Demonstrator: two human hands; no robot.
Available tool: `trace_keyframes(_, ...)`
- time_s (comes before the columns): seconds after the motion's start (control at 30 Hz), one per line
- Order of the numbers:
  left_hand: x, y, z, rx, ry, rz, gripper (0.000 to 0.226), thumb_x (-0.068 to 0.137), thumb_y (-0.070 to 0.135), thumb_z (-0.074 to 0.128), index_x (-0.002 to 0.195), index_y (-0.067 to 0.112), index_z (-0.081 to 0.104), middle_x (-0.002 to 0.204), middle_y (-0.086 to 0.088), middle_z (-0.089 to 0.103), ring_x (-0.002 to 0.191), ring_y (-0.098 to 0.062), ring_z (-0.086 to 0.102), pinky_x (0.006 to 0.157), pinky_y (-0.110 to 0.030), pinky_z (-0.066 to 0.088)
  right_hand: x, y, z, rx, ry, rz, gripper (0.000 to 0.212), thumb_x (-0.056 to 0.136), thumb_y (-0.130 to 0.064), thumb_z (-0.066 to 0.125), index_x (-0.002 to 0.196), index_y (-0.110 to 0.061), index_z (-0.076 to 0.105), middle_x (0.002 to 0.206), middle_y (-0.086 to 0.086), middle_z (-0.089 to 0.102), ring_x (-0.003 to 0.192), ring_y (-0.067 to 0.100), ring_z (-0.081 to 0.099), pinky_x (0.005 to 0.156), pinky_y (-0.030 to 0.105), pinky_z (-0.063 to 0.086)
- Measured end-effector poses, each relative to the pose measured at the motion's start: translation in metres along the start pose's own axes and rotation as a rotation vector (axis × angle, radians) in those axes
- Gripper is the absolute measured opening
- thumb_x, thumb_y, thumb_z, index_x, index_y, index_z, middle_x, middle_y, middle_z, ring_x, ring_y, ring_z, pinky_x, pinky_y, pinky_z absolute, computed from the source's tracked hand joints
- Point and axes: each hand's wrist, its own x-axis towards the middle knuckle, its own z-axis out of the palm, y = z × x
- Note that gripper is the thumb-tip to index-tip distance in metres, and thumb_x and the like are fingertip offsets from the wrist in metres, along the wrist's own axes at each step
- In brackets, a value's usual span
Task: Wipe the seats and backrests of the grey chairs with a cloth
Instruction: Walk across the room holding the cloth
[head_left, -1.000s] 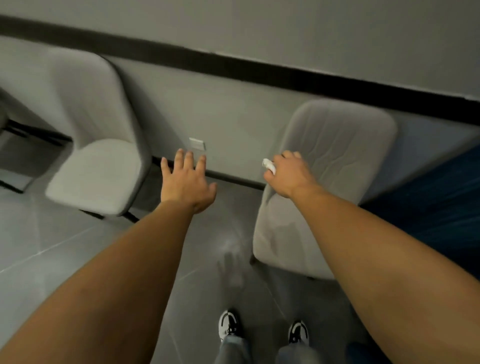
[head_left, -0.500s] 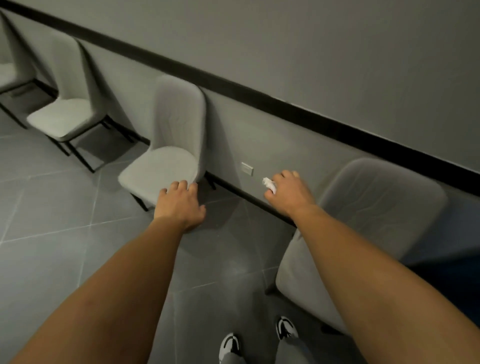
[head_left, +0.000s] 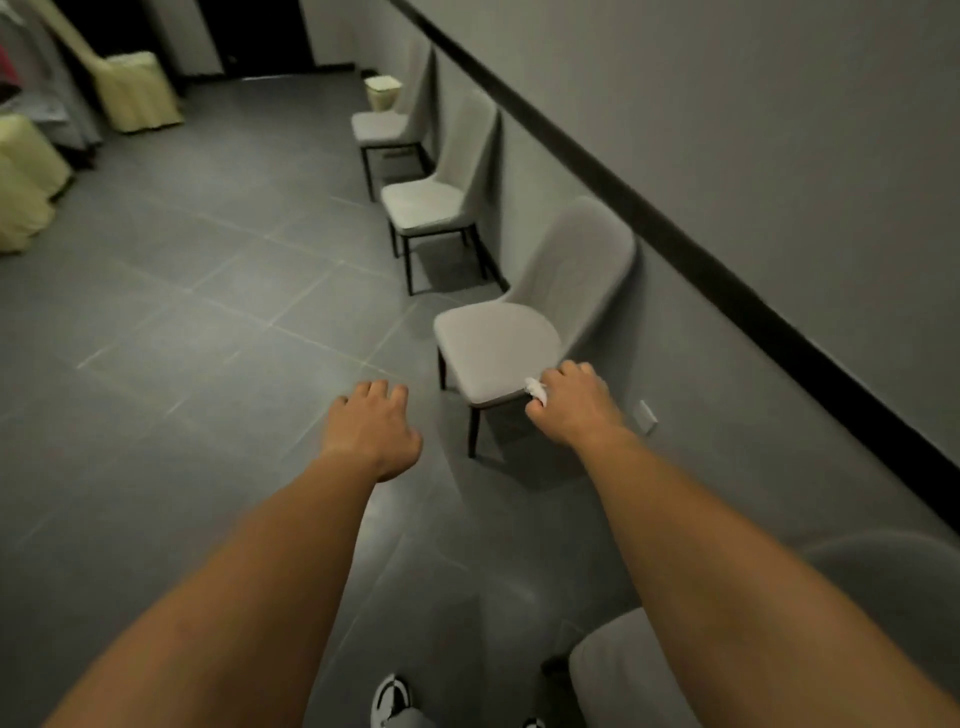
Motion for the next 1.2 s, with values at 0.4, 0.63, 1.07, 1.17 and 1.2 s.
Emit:
trace_keyframes(0.4,-0.08,-0.099,0.028,-0.003,-0.112,-0.226,0.065,0.085,0.053,0.041,0.139,0.02,0.034,0.138,-0.009,0.043,0.126,-0.03,0.039,0.094,-0.046,0.04,-0.001,-0.152,0.036,0.037,-0.052,-0.306,0.044,0.09,-0.043,0.048,0.119,-0.012,0.06,0.118,0.013,0.057,0.11,0.032,0.049,0.09,0.042,0.041)
trace_keyframes(0.63,-0.052,-0.122,0.048,0.0,-0.155,-0.129,0.062,0.083,0.05,0.045,0.136,0.018,0.038,0.136,-0.01,0.044,0.125,-0.031,0.039,0.091,-0.047,0.041,-0.007,-0.162,0.066,0.034,-0.099,-0.177,0.045,0.09,-0.043,0.047,0.12,-0.013,0.06,0.118,0.013,0.056,0.112,0.033,0.048,0.093,0.042,0.041)
trace_keyframes(1.07,-0.002,-0.111,0.084,-0.039,-0.242,0.145,0.06,0.081,0.049,0.041,0.133,0.018,0.041,0.131,-0.009,0.047,0.121,-0.03,0.041,0.09,-0.046,0.041,-0.009,-0.15,0.095,-0.041,-0.148,0.028,0.038,0.088,-0.044,0.051,0.11,-0.014,0.061,0.113,0.01,0.056,0.108,0.031,0.048,0.086,0.04,0.041)
trace_keyframes(1.17,0.012,-0.114,0.084,-0.042,-0.231,0.161,0.061,0.081,0.049,0.041,0.134,0.017,0.04,0.133,-0.01,0.046,0.122,-0.03,0.041,0.09,-0.047,0.041,0.007,-0.158,0.096,-0.014,-0.146,0.027,0.039,0.088,-0.043,0.05,0.112,-0.014,0.061,0.114,0.01,0.055,0.109,0.031,0.048,0.088,0.041,0.041)
trace_keyframes(1.2,0.02,-0.115,0.084,-0.041,-0.229,0.163,0.062,0.081,0.049,0.041,0.134,0.017,0.04,0.133,-0.011,0.046,0.123,-0.031,0.04,0.091,-0.047,0.041,0.014,-0.159,0.098,-0.011,-0.147,0.025,0.04,0.088,-0.043,0.05,0.113,-0.014,0.061,0.115,0.01,0.055,0.109,0.031,0.048,0.088,0.041,0.041)
